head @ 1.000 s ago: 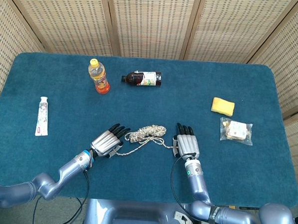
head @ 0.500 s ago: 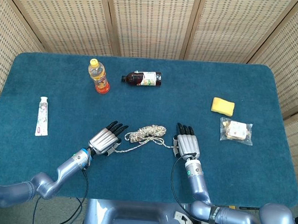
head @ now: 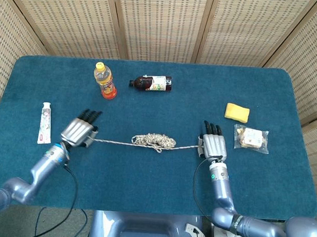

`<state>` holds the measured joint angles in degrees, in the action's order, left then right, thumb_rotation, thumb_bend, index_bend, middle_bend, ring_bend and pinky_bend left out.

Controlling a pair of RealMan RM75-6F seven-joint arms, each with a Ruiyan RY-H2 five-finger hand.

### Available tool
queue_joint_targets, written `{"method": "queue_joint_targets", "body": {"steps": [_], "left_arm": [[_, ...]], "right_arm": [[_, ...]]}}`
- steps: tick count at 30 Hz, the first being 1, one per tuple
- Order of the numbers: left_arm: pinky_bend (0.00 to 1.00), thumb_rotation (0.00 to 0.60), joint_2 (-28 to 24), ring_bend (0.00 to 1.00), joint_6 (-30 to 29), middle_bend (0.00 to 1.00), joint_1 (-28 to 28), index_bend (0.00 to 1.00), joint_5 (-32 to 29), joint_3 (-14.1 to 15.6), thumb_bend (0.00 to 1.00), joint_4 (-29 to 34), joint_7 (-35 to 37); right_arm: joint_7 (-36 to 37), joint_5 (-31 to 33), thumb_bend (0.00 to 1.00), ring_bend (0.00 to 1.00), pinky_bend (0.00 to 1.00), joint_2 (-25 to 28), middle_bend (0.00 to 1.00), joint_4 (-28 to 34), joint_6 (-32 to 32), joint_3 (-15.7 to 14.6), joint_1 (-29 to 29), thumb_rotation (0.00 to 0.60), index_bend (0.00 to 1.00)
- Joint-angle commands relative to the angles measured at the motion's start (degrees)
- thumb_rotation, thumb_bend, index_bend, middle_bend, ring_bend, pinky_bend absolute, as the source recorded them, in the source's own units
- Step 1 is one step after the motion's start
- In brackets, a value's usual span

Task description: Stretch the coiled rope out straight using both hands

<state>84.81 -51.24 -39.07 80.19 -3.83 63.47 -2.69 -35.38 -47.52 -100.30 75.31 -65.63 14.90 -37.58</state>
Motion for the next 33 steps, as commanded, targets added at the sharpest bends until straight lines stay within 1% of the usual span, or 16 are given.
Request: {"method": "queue_joint_targets", "body": {"steps": [1, 7, 11, 15, 25, 26, 27, 28, 29, 30, 31, 32, 33], "left_arm": [[0.00, 0.600, -2.80, 0.00, 0.38, 0.00, 1.59, 0.81, -2.22, -0.64, 0.60, -4.70, 3.85], [0.00, 0.600, -2.69, 0.00, 2.69, 0.00, 2.11, 0.81, -3.99, -1.26, 0.60, -11.27, 9.21], [0.00, 0.600, -1.96, 0.00, 3.82, 0.00, 2.27, 0.81, -3.99, -1.10, 0.60, -14.18, 12.10], [0.00, 0.600, -1.10, 0.00, 4.37, 0.00, 2.26, 0.81, -3.34, -0.58, 0.60, -16.38, 13.36], [0.00, 0.600, -0.01, 0.00, 4.02, 0.00, 2.08, 0.81, -2.36, -0.37, 0.60, -18.13, 13.72], [0.00, 0.600, 0.00, 0.00, 3.94, 0.00, 2.08, 0.80, -2.29, -0.36, 0.60, -18.07, 13.62], [0.00, 0.600, -0.02, 0.00, 3.86, 0.00, 2.09, 0.75, -2.22, -0.35, 0.55, -17.97, 13.56], [0.00, 0.600, -0.05, 0.00, 3.78, 0.00, 2.09, 0.65, -2.13, -0.33, 0.47, -17.86, 13.49], [0.00, 0.600, -0.10, 0.00, 3.63, 0.00, 2.13, 0.42, -1.99, -0.27, 0.32, -17.71, 13.41], [0.00, 0.600, -0.22, 0.00, 3.45, 0.00, 2.24, 0.20, -1.94, -0.28, 0.15, -17.36, 13.58], [0.00, 0.600, -0.36, 0.00, 3.29, 0.00, 2.36, 0.04, -1.95, -0.34, 0.04, -16.95, 13.92], [0.00, 0.600, -0.61, 0.00, 3.04, 0.00, 2.51, 0.00, -1.95, -0.44, 0.01, -16.38, 14.51], [0.00, 0.600, -1.00, 0.00, 2.65, 0.00, 2.68, 0.00, -1.99, -0.64, 0.00, -15.71, 15.23]], "right_arm": [[0.08, 0.68, 0.52, 0.00, 0.00, 1.33, 0.00, -0.83, -0.05, 0.97, 0.24, 0.600, 0.69], [-0.69, 2.31, 0.52, 0.00, 0.00, 2.88, 0.00, -2.29, 0.06, 1.72, 0.56, 0.600, 0.69], [-1.00, 3.34, 0.52, 0.00, 0.00, 3.10, 0.00, -3.79, 0.27, 1.90, 0.79, 0.600, 0.69], [-0.92, 4.22, 0.52, 0.00, 0.00, 2.87, 0.01, -5.11, 0.93, 1.90, 0.95, 0.600, 0.69], [-0.20, 3.62, 0.52, 0.00, 0.01, 2.30, 0.01, -6.24, 1.23, 1.52, 1.16, 0.600, 0.69], [-0.19, 3.59, 0.52, 0.00, 0.01, 2.28, 0.01, -6.22, 1.28, 1.49, 1.17, 0.600, 0.67], [-0.20, 3.55, 0.50, 0.00, 0.01, 2.26, 0.01, -6.16, 1.31, 1.45, 1.18, 0.600, 0.62], [-0.15, 3.56, 0.42, 0.00, 0.01, 2.27, 0.01, -6.00, 1.39, 1.42, 1.22, 0.600, 0.48], [0.15, 3.46, 0.29, 0.00, 0.01, 2.36, 0.01, -5.68, 1.57, 1.40, 1.31, 0.600, 0.29], [0.63, 3.47, 0.19, 0.00, 0.01, 2.56, 0.00, -5.15, 1.85, 1.43, 1.47, 0.600, 0.17], [0.93, 3.59, 0.08, 0.00, 0.01, 2.84, 0.00, -4.55, 2.12, 1.50, 1.59, 0.600, 0.06], [1.27, 3.65, 0.02, 0.00, 0.00, 3.19, 0.00, -3.81, 2.32, 1.63, 1.70, 0.600, 0.01], [1.78, 3.40, 0.00, 0.00, 0.00, 3.65, 0.00, -2.88, 2.31, 1.80, 1.81, 0.600, 0.00]]}}
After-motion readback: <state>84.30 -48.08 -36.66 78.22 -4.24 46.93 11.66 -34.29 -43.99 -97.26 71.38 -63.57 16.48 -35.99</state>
